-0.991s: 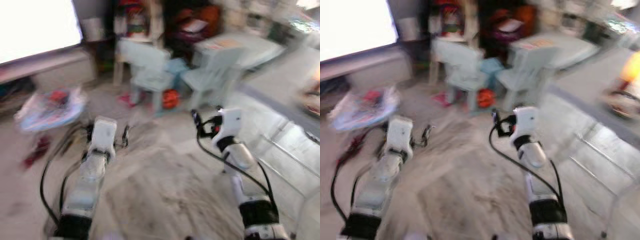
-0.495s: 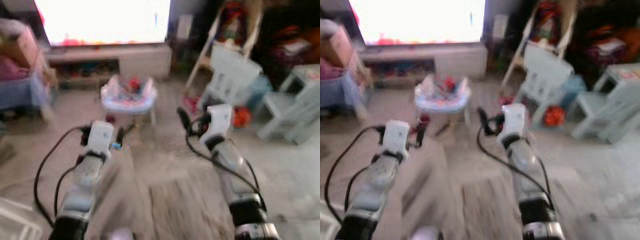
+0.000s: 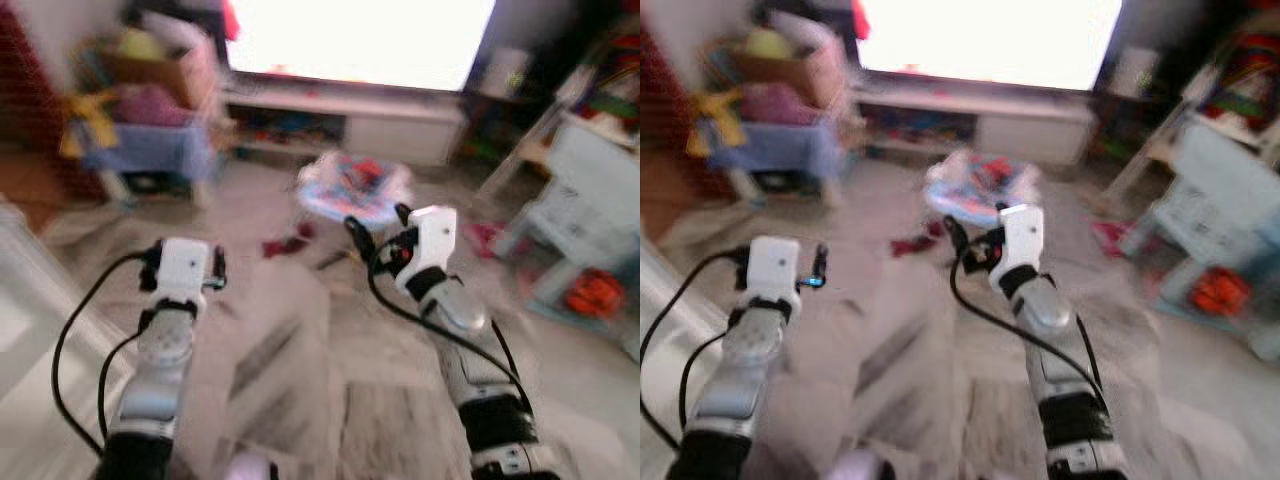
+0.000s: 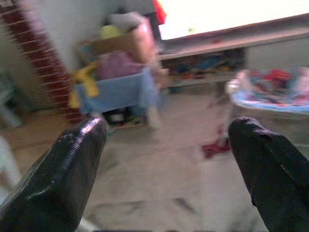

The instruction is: Restocking fridge

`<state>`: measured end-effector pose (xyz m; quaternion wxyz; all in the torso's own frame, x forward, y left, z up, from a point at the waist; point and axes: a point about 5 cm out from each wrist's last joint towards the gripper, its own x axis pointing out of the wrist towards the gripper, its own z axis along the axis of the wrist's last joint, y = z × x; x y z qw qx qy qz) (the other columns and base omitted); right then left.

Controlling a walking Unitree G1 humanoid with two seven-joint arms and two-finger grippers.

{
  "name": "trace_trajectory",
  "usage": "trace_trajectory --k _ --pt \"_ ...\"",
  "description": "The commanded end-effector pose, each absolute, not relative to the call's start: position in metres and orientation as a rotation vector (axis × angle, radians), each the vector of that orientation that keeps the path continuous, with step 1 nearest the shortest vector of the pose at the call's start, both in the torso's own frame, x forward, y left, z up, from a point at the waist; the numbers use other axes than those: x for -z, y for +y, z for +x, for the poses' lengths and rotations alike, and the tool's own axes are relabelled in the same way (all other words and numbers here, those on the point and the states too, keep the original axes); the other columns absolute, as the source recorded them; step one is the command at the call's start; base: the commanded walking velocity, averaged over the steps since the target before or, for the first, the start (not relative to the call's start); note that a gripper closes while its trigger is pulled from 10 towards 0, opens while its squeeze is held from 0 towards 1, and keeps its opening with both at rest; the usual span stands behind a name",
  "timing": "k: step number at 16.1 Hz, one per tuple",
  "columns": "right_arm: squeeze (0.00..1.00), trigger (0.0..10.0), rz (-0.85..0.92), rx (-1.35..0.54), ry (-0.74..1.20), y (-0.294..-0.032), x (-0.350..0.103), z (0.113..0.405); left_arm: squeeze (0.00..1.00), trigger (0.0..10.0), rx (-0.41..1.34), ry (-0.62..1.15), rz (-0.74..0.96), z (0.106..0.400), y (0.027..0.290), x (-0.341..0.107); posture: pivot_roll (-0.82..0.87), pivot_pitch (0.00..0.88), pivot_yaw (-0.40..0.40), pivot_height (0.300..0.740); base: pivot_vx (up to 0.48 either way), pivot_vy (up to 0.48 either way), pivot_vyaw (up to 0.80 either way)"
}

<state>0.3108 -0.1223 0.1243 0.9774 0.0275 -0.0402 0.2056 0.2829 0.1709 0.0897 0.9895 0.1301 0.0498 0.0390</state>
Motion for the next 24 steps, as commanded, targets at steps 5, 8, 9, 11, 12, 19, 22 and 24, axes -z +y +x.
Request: trace_trajectory --k 5,8,9,11,12,19,22,24 --pt "0.00 10.0 0.067 -0.438 -0.083 -0.122 -0.127 0.312 0.00 10.0 -0.078 0.111 0.231 0.280 0.166 -0.089 0.08 0.049 -0.034 0.740 0.000 -0.262 0.76" --pt "0.00 10.0 0.061 -0.479 -0.082 -0.120 -0.127 0.310 0.00 10.0 -0.088 0.113 0.227 0.281 0.166 -0.089 0.07 0.049 -0.030 0.740 0.000 -0.243 0.76" --pt "0.00 10.0 0.059 -0.490 -0.082 -0.119 -0.127 0.309 0.00 10.0 -0.093 0.115 0.221 0.281 0.166 -0.089 0.07 0.049 -0.030 0.740 0.000 0.000 0.76" --pt "0.00 10.0 0.057 -0.528 -0.079 -0.113 -0.126 0.305 0.00 10.0 -0.132 0.110 0.203 0.282 0.170 -0.089 0.07 0.048 -0.028 0.740 0.000 0.000 0.75" --pt "0.00 10.0 0.058 -0.539 -0.078 -0.112 -0.125 0.305 0.00 10.0 -0.147 0.104 0.205 0.282 0.172 -0.090 0.08 0.046 -0.029 0.740 0.000 0.000 0.76" --pt "0.00 10.0 0.053 -0.591 -0.077 -0.108 -0.127 0.304 0.00 10.0 -0.298 0.083 0.230 0.282 0.188 -0.092 0.08 0.042 -0.035 0.740 0.000 0.000 0.75" --pt "0.00 10.0 0.054 -0.588 -0.078 -0.108 -0.127 0.303 0.00 10.0 -0.222 0.087 0.136 0.280 0.183 -0.090 0.08 0.042 -0.035 0.740 0.000 0.000 0.76" --pt "0.00 10.0 0.043 -0.523 -0.087 -0.114 -0.126 0.303 0.00 10.0 -0.057 0.050 -0.001 0.273 0.167 -0.092 0.08 0.043 -0.033 0.740 0.000 0.000 0.75"
